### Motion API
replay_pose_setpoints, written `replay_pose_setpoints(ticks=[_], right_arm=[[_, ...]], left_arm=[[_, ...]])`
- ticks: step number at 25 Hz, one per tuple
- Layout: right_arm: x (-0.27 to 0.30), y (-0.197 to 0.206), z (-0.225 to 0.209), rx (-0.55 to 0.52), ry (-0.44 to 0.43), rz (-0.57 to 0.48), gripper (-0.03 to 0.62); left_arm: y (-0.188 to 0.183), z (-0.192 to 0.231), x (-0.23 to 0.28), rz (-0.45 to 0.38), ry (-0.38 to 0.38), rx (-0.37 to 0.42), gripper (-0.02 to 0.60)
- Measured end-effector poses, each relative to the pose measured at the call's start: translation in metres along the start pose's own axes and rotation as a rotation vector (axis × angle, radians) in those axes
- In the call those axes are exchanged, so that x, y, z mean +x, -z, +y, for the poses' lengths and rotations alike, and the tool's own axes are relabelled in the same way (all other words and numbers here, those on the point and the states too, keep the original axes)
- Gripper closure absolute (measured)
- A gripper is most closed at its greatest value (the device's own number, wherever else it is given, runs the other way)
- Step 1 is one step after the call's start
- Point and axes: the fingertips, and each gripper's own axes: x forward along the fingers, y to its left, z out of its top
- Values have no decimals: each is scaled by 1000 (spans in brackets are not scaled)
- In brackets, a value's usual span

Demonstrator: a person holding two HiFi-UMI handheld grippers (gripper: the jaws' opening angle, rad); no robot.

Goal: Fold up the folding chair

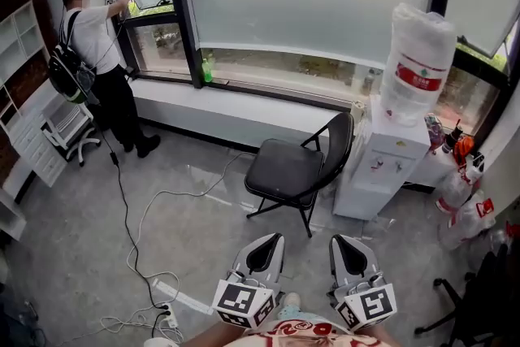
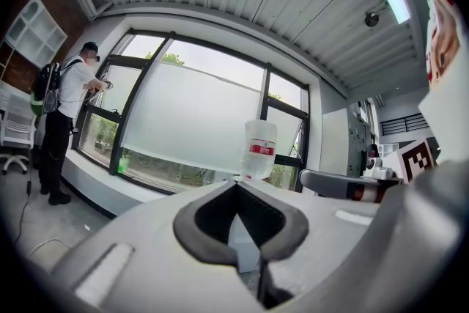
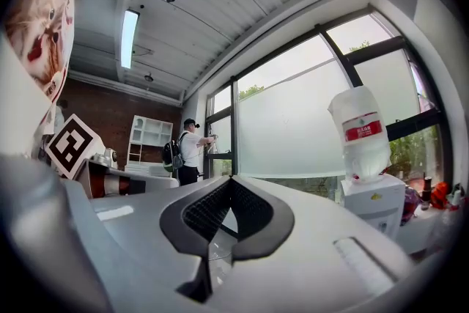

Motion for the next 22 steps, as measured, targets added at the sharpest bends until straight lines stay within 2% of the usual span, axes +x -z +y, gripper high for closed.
replay_pose_setpoints(ticks=[12, 22], right_arm=[[41, 6, -79, 32, -20, 6, 572], [68, 28, -89, 88, -47, 50, 572]], left_arm=[[-4, 0, 93, 0, -10, 11, 581], [4, 29, 97, 23, -88, -8, 581]])
